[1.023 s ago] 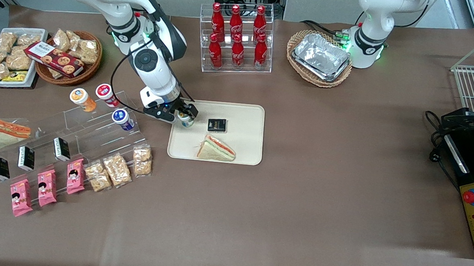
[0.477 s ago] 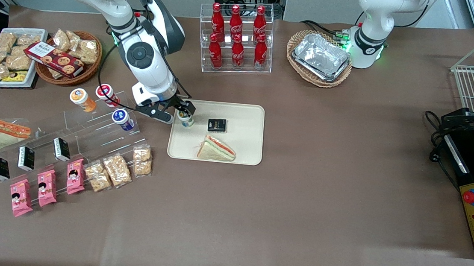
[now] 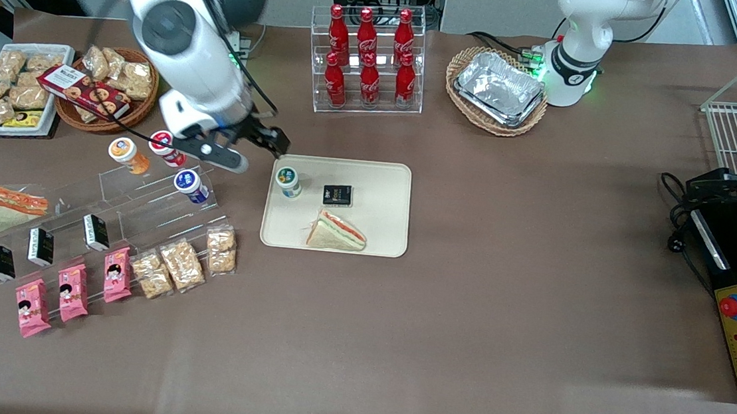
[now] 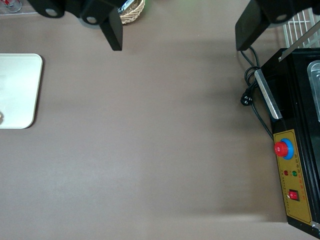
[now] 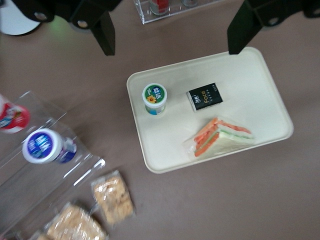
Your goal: Place green gum on tray
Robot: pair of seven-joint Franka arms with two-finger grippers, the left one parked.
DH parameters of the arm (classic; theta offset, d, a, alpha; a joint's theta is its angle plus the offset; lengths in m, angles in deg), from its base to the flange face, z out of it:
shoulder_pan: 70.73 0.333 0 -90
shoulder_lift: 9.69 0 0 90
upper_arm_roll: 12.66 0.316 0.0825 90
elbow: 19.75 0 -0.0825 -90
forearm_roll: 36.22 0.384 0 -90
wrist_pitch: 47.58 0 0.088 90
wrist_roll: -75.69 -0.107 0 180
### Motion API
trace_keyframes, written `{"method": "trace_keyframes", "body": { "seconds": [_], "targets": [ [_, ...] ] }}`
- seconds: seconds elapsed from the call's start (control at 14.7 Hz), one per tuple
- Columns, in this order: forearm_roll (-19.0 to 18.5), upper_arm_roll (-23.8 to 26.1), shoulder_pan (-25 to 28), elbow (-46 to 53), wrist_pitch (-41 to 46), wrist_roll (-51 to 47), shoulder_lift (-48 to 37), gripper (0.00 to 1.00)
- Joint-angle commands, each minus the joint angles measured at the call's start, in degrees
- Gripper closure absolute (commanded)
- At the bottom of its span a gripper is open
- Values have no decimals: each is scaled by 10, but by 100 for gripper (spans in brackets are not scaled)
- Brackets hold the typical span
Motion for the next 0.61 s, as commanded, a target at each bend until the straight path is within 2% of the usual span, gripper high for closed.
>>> {"method": "trace_keyframes", "body": {
  "seconds": [0.0, 0.07, 0.27, 0.55],
  "targets": [
    [7, -30, -10, 125, 102, 121, 12, 0],
    [4, -53, -10, 130, 104, 165, 8, 0],
    [-55, -107, -29, 131, 97, 316, 0, 0],
    [-59, -195, -61, 135, 84, 466, 5, 0]
  ]
}}
